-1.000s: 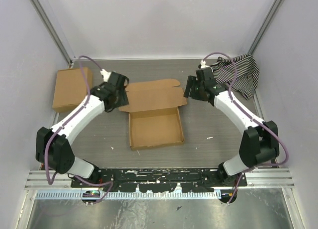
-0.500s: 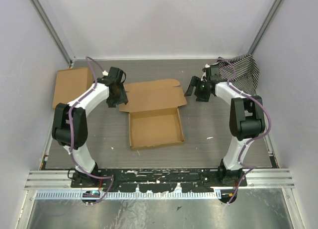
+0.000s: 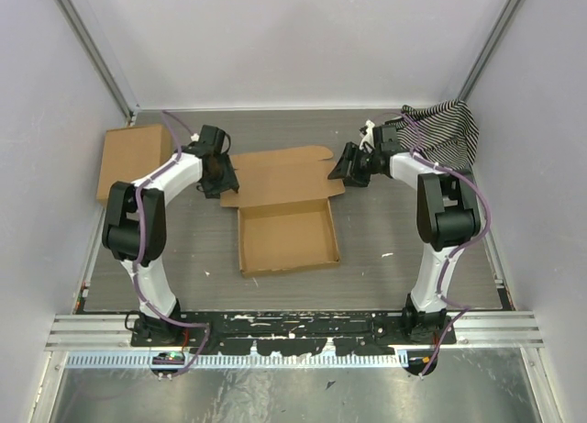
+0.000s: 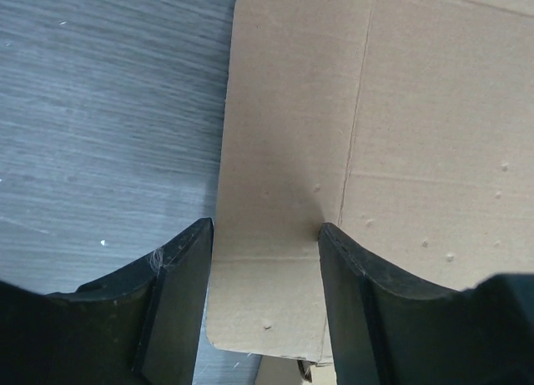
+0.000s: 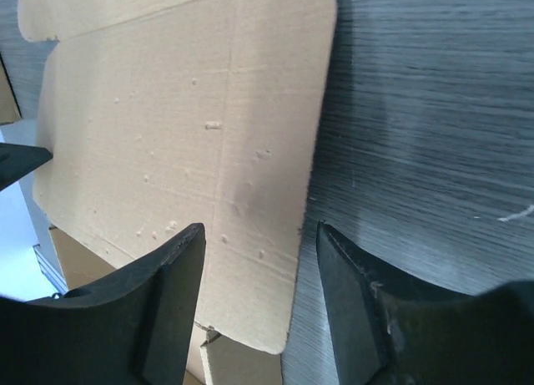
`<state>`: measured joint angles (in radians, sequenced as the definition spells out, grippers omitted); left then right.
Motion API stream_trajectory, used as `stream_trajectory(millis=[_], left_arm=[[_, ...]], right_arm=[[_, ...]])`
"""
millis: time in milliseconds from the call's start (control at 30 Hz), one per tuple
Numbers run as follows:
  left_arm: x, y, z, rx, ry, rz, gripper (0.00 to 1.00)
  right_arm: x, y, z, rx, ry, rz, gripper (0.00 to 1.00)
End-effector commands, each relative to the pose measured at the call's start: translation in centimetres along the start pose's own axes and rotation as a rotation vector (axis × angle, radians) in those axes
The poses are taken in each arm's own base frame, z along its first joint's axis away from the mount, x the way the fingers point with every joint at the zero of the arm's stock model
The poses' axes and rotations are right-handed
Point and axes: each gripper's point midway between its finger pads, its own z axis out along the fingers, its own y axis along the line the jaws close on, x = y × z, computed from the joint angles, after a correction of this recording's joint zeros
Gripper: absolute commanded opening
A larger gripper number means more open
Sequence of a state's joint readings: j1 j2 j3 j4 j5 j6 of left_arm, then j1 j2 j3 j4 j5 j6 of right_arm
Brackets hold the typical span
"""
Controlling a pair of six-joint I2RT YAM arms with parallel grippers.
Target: Fold the paper box
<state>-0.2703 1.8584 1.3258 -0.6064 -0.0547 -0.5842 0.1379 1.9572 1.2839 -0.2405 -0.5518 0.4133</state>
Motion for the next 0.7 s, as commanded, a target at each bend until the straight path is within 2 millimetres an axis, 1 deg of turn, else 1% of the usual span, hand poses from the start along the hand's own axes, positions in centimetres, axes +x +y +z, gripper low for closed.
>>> stream_trajectory(millis=[0,133,200,300,400,533,667], left_arm=[[0.4,-0.9,1.3,0.054,0.023,-0.017,0.58],[0.5,-1.1,1.5,0.063,0.030,-0.022,0.55],[0.5,-1.2,1.2,0.069,0.027,-0.025,0.52],[0.0,-1.4,0.5,0.082,0.005,-0.028,0.47],[-0.4,-1.6,-0.4,0.090,-0.013,-0.022,0.45],[-0.8,-2.2,-1.6,0.107,-0.031,-0.013,0.45],[-1.0,-3.2,-2.6,0.128,-0.051,0.004,0.44]], right_arm=[[-1.5,2.8,0.1,-0.074,-0.028,-0.066,0.58],[-1.1,2.9,0.0,-0.051,-0.027,-0.081,0.47],[-1.2,3.0,-0.2,-0.022,-0.039,-0.096,0.42],[-1.1,3.2,-0.4,0.033,-0.049,-0.131,0.37],[-1.1,3.8,-0.7,0.096,-0.066,-0.175,0.35],[-1.2,4.0,-0.9,0.176,-0.085,-0.216,0.35],[-0.9,4.3,-0.9,0.226,-0.089,-0.244,0.35]])
